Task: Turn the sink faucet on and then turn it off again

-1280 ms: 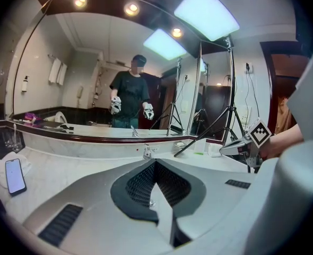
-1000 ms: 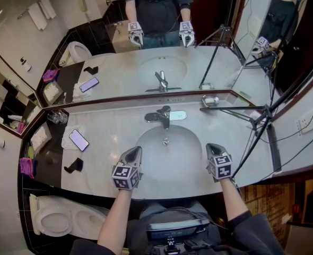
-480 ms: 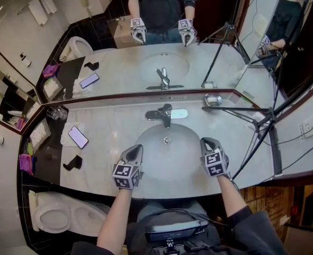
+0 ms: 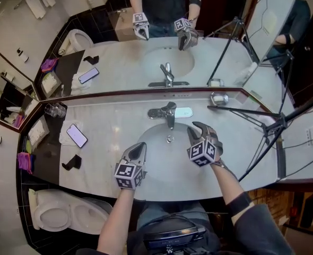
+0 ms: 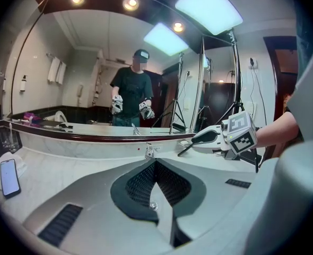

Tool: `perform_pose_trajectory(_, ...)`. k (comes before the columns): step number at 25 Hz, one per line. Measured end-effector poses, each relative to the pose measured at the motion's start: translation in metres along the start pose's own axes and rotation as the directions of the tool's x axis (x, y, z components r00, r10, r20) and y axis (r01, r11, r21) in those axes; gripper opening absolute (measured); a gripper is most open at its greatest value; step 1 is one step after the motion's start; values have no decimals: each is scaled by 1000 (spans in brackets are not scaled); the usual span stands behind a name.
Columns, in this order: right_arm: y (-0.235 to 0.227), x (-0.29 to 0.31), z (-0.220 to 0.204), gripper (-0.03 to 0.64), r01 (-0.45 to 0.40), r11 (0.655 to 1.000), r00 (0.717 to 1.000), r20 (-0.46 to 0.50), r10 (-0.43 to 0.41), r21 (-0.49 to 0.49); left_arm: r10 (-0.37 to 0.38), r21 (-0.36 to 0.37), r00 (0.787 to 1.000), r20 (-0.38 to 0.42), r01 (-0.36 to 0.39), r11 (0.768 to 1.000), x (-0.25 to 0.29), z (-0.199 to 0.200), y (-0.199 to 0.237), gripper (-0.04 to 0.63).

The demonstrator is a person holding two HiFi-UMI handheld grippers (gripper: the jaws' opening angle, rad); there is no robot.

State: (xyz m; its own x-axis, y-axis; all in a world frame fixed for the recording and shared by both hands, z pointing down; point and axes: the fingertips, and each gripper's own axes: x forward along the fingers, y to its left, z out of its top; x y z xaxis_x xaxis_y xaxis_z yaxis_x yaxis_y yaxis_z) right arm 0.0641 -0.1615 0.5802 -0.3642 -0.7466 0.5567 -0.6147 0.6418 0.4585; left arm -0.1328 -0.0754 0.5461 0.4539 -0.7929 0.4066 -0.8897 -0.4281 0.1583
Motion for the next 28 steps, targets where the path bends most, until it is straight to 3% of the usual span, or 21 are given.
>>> perform_pose_trajectory(2,0,19,11,167,1,997,1000,3,-1,-74,-1,-3,1000,-1,1,1000,4,-2,3,3)
perform_pose_trajectory(7,3,65,36,202,5,973,1000,10,-2,-232,1,-19,1000,-4,-1,1000,10,-10,10,3)
perform_pose_trajectory(11,12,96,49,218,-18,953,1000,7,21,-303,8,-33,1000,-15,-9,999,11,-22,21,3)
perform_pose_trajectory(23,36,153,65,216,-60,917,998,0,65,-395,39,-70,999,-33,-41,997,10,-40,47,3)
perform_pose_trajectory(28,45,156,61,158,-103,922,995,-45,93,-372,38,-83,998,-41,-41,996,10,-47,49,3)
